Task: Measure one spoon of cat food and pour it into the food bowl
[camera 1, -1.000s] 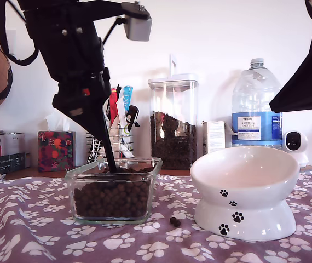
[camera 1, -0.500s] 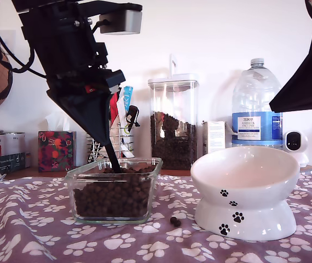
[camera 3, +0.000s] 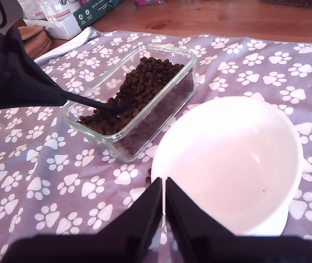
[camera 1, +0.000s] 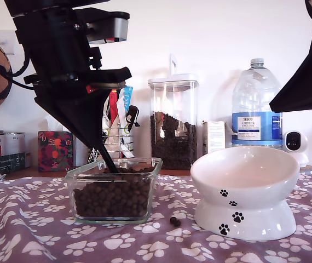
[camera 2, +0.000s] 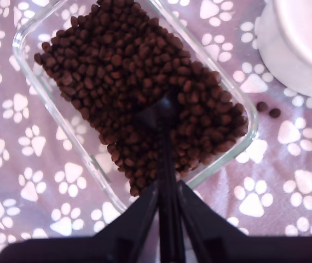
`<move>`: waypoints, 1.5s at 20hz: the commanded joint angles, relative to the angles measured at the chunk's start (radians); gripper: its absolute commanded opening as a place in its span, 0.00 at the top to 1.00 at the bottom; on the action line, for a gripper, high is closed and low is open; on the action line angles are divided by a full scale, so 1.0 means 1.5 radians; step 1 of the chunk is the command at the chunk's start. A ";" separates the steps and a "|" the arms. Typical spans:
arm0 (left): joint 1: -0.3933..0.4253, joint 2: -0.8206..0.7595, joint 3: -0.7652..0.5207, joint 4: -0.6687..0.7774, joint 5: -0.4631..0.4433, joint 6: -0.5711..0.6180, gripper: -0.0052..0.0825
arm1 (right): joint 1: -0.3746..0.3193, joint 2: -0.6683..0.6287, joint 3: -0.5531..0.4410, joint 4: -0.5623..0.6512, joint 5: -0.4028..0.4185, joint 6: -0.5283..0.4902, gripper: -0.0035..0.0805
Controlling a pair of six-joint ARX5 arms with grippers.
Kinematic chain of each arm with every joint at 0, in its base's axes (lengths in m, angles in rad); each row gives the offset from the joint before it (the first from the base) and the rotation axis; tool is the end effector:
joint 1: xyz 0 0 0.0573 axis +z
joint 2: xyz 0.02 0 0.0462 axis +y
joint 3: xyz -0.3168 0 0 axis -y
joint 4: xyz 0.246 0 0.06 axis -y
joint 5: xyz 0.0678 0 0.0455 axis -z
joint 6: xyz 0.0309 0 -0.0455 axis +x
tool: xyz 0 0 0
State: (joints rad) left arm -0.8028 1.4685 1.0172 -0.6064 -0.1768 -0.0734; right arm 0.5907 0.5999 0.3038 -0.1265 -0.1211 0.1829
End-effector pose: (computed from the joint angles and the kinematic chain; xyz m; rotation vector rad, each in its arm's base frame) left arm 0.2008 -0.2001 0.2798 0.4394 0.9648 -0.5291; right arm 0.0819 0.0594 0.2276 0.0722 0.4819 0.6596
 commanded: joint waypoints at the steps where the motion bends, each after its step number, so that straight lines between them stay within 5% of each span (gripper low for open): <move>1: 0.002 0.048 -0.016 0.001 0.006 -0.007 0.97 | 0.003 0.004 -0.004 0.006 0.000 0.001 0.95; 11: -0.005 0.112 -0.016 0.023 -0.005 -0.034 0.97 | 0.003 0.004 -0.004 0.006 0.000 0.001 0.95; 21: -0.015 0.105 -0.016 0.017 -0.146 -0.033 0.96 | 0.003 0.004 -0.004 0.001 0.000 0.001 0.95; 30: -0.055 0.067 -0.016 0.017 -0.178 -0.041 0.96 | 0.003 0.004 -0.004 0.002 0.000 0.001 0.95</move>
State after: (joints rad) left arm -0.8780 1.5856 1.0206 -0.5808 -0.4294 -0.1268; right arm 0.5907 0.5999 0.3038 -0.1295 -0.1211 0.1829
